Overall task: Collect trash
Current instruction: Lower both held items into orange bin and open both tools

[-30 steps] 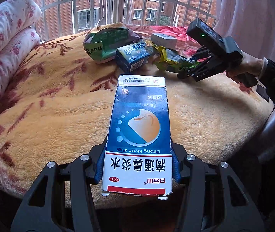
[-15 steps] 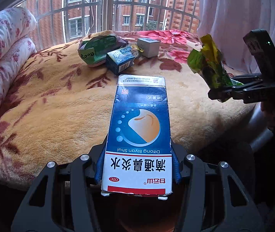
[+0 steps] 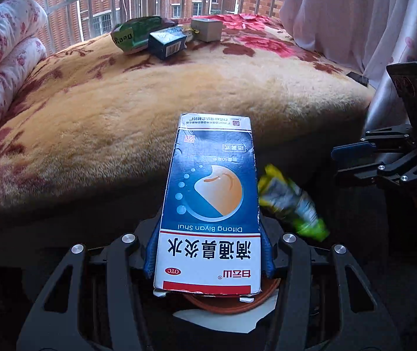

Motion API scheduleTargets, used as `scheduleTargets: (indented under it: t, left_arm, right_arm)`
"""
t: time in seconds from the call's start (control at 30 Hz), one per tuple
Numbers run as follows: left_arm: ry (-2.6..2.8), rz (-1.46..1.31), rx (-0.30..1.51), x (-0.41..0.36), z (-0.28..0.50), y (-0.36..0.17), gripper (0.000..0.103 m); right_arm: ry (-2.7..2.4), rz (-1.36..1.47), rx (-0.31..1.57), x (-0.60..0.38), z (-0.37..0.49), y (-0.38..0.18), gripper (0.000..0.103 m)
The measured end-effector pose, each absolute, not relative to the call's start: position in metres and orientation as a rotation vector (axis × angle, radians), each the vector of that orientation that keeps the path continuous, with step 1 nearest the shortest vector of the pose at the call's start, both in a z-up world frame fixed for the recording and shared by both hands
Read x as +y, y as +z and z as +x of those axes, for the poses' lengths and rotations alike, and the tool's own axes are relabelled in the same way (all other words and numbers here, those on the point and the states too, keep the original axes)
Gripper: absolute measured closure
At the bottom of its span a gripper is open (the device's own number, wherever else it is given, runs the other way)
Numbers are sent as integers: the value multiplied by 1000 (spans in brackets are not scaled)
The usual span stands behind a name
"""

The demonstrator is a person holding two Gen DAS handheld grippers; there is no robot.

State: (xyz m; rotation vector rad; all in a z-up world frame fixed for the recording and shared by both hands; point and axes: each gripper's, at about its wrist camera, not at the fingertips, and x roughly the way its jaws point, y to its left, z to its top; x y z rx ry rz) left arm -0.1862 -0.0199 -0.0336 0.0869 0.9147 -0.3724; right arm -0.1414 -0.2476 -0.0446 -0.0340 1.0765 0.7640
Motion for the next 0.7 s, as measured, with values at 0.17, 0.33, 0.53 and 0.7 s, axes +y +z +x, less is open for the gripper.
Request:
scheduleTargets:
  t: [0.17, 0.33, 0.53, 0.7]
  left_arm:
    - [-382, 97, 994, -18, -184, -64, 52]
    - [-389, 75, 1129, -20, -170, -100, 26]
    - [-399, 71, 1171, -23, -164, -112, 26]
    - [-385, 90, 1148, -25, -162, -105, 26]
  right_arm:
    - [769, -13, 1122, -238, -142, -77, 53]
    - [751, 4, 1139, -240, -139, -87, 43]
    - [736, 29, 1131, -251, -135, -84, 42]
    - [732, 36, 1130, -259, -131, -81, 41]
